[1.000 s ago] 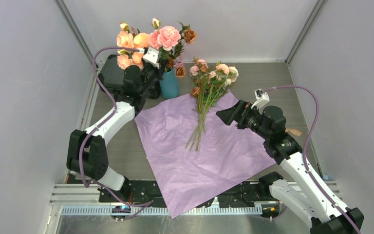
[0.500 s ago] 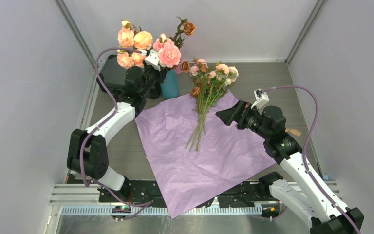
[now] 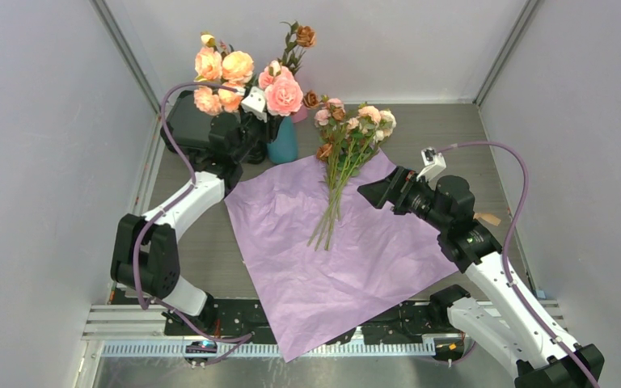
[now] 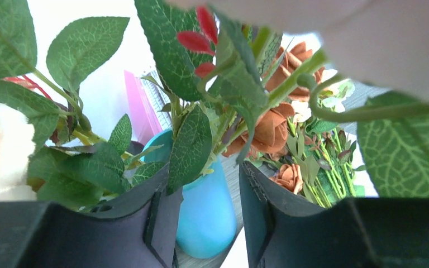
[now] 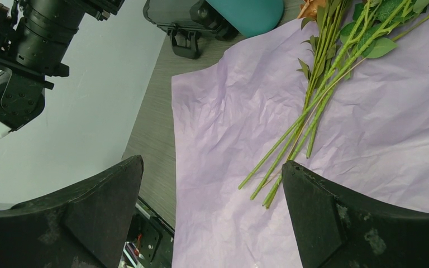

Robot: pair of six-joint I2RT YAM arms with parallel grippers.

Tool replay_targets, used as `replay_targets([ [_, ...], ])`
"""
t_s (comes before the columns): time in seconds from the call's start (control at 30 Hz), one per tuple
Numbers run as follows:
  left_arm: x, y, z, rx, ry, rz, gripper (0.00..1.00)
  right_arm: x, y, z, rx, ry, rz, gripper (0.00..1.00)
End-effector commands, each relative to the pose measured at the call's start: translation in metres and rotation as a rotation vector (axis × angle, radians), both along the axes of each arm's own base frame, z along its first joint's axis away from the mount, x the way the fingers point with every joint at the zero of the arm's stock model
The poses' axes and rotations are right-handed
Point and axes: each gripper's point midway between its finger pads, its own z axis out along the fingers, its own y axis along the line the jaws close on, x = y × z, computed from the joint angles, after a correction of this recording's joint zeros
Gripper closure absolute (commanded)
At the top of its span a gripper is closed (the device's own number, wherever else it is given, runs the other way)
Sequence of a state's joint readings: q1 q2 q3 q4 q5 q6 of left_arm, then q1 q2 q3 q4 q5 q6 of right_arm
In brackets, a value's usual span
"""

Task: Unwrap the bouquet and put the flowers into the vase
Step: Insert the fake flower into the vase.

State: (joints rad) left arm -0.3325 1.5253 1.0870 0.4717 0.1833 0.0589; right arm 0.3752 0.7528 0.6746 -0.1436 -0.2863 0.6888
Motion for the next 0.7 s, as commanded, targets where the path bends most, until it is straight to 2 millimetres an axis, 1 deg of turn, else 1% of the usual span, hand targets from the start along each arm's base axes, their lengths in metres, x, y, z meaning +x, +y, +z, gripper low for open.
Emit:
replay_targets([
  [0.0, -0.01, 0.007, 0.023, -0.029, -0.05, 0.014, 0.54, 0.001, 0.002, 0.013, 0.03, -0.035, 0.01, 0.0],
  [0.17, -0.016, 0.011, 0.024, -0.058, -0.04, 0.027, 0.42, 0.0, 0.003, 0.014, 0.035, -0.035, 0.014, 0.0],
  [0.27, -0.023, 0.012, 0.026, -0.083, -0.034, 0.027, 0.37, -0.001, 0.003, 0.017, 0.041, -0.039, 0.02, 0.0],
  [0.53, -0.041, 0.018, 0.033, -0.162, 0.012, 0.042, 0.31, -0.005, 0.004, 0.019, 0.045, -0.039, 0.029, 0.0],
  [0.67, -0.057, 0.021, 0.038, -0.21, 0.037, 0.039, 0.25, -0.007, 0.003, 0.019, 0.045, -0.035, 0.028, 0.0],
])
